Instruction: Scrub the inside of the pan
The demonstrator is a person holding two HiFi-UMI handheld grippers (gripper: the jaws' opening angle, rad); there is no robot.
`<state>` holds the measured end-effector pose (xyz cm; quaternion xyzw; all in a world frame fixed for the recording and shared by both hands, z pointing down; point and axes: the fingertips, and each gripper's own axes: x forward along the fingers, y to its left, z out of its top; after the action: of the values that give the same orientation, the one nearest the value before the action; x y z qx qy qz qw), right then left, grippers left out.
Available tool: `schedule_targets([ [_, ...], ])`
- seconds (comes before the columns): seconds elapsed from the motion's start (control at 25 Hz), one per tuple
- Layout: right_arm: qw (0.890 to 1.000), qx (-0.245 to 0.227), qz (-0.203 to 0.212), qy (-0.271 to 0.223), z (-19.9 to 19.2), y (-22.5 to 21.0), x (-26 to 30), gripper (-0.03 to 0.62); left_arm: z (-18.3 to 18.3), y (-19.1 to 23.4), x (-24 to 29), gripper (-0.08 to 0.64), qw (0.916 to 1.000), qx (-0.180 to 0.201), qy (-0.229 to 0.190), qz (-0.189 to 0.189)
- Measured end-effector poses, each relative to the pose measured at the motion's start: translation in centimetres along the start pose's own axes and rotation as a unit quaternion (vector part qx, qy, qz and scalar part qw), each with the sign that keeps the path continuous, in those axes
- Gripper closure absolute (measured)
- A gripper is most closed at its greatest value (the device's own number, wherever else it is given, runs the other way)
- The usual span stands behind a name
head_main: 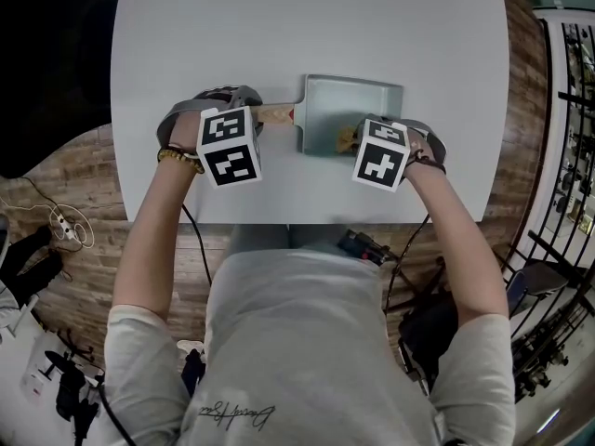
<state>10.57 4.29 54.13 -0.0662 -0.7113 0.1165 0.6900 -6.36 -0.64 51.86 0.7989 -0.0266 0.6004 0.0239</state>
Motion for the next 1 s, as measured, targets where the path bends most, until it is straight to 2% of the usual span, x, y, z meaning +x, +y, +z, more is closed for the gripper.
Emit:
schedule_targets([
  [0.28, 1.000, -0.005, -0.005, 0.005, 0.0, 0.3, 0.1, 0.525, 0.0, -0.2, 0.0, 0.410, 0.9999, 0.013, -0.001, -0.004],
  [0.48, 1.000, 0.016, -0.013, -0.006, -0.2, -1.2, -0.4, 0.525, 0.0, -0.8, -0.3, 0.410, 0.9995, 0.029, 0.000, -0.007],
  [0.8, 0.998, 0.029, -0.051, -0.012, -0.4, -5.7, -1.7, 0.523, 0.0, -1.7, -0.5, 0.410, 0.9994, 0.034, 0.006, -0.009],
  [1.0, 0.996, 0.026, -0.088, -0.007, -0.7, -8.1, -2.4, 0.523, 0.1, -1.7, -0.7, 0.410, 0.9994, 0.032, 0.006, -0.008],
])
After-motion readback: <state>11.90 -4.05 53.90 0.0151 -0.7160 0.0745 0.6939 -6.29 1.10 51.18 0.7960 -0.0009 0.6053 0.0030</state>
